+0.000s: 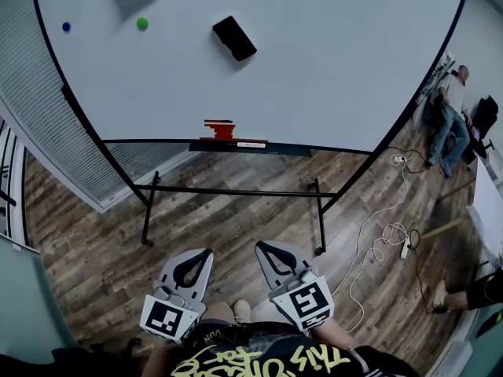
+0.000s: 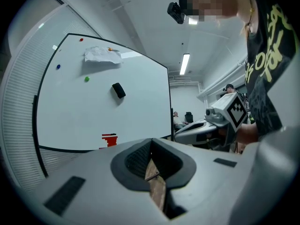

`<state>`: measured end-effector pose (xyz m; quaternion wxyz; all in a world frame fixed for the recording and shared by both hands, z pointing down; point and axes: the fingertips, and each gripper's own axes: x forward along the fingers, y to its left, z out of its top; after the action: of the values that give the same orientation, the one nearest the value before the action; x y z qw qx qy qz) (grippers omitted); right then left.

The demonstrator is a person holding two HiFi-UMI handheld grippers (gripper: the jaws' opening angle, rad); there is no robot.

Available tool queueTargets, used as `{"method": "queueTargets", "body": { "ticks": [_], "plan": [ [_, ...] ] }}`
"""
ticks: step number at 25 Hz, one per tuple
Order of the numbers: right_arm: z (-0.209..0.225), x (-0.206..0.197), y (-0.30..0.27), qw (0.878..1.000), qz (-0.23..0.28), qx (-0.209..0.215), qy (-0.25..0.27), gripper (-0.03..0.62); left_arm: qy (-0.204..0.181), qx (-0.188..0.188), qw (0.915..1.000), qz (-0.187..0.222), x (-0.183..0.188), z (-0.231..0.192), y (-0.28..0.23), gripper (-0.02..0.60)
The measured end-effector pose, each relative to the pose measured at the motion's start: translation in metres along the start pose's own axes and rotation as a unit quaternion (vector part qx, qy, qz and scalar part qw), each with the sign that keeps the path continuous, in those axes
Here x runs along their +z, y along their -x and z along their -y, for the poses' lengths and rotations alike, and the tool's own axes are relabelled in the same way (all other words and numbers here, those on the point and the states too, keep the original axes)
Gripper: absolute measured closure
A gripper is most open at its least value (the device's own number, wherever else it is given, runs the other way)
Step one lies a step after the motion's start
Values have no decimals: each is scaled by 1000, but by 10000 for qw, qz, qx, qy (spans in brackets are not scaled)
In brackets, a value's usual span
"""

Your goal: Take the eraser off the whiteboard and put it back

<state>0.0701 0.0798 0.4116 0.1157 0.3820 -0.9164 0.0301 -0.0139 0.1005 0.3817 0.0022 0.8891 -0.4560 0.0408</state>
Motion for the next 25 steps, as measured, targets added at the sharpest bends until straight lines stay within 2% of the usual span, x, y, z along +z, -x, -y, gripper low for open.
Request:
{"method": "queueTargets", "body": {
  "ticks": [10,14,18,23,25],
  "plan": [
    [7,-3,-15,9995,-60,64,310,584,78,23,10000,-18,-4,-11,-7,574],
    [13,0,-26,9990,-60,20,449,584,-185,-76,9997,-144,-7,-26,-17,574],
    [24,8,-44,9994,-27,-76,351,585,-353,-202,9990,-162,-8,-44,-31,574],
    [36,22,-73,9991,5,-143,399,584,-134,-220,9997,35,7,-69,-51,574],
    [42,27,-84,9988,13,-141,475,583,-164,-223,9996,-50,7,-83,-57,575]
  ]
}}
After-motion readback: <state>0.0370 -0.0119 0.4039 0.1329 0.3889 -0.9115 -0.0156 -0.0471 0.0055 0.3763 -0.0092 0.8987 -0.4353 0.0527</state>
